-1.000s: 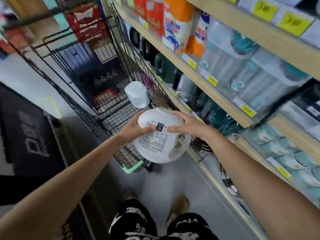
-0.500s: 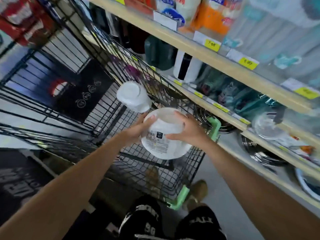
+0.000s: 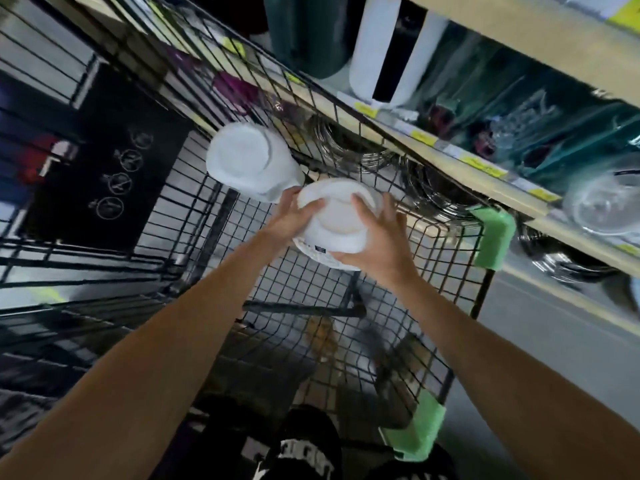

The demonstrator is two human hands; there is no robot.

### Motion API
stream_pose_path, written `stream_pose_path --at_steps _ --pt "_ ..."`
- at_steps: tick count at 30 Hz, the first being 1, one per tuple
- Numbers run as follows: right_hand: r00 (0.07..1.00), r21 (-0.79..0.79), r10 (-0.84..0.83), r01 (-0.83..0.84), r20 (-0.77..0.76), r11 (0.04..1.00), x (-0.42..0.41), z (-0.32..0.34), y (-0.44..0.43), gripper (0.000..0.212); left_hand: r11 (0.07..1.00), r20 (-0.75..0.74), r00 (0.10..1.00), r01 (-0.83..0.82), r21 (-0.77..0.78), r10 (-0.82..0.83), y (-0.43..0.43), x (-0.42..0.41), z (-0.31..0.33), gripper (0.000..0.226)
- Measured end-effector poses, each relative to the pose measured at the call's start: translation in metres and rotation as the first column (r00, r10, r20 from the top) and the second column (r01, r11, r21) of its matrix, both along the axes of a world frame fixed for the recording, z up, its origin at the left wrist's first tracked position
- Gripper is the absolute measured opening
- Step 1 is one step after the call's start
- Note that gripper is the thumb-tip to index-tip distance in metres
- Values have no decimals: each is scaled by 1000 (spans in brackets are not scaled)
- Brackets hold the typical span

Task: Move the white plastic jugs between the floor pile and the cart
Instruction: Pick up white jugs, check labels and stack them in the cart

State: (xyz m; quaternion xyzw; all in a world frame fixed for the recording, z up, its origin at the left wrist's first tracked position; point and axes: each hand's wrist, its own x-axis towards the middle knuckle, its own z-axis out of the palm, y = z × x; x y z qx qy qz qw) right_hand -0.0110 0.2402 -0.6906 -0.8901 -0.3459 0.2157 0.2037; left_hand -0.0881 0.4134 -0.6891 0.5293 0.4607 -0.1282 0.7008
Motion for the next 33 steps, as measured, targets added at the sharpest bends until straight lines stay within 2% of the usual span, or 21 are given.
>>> stream_pose_path --at_steps 3,9,15,20,23,28,33 --pt "999 95 -34 30 43 995 1 -18 5 105 995 25 999 29 92 -32 6 9 -16 64" --pt "993 132 -21 6 114 991 7 -44 18 99 986 73 997 -20 165 8 14 16 -30 60" --pt "991 124 -12 -4 132 992 14 -59 19 102 992 85 995 -64 107 55 14 19 -42 67" --pt "988 73 -37 26 149 997 15 -60 21 100 991 119 990 -82 104 70 14 24 -41 62" --pt "982 85 -64 49 178 995 17 -64 18 97 989 136 991 -40 145 20 15 25 -38 56" --pt "985 28 -103 100 142 995 18 -64 18 104 984 129 991 -45 175 23 11 32 -28 58" --pt "1000 -41 15 -15 -4 999 19 -51 13 105 945 13 999 36 326 -42 6 26 -19 61"
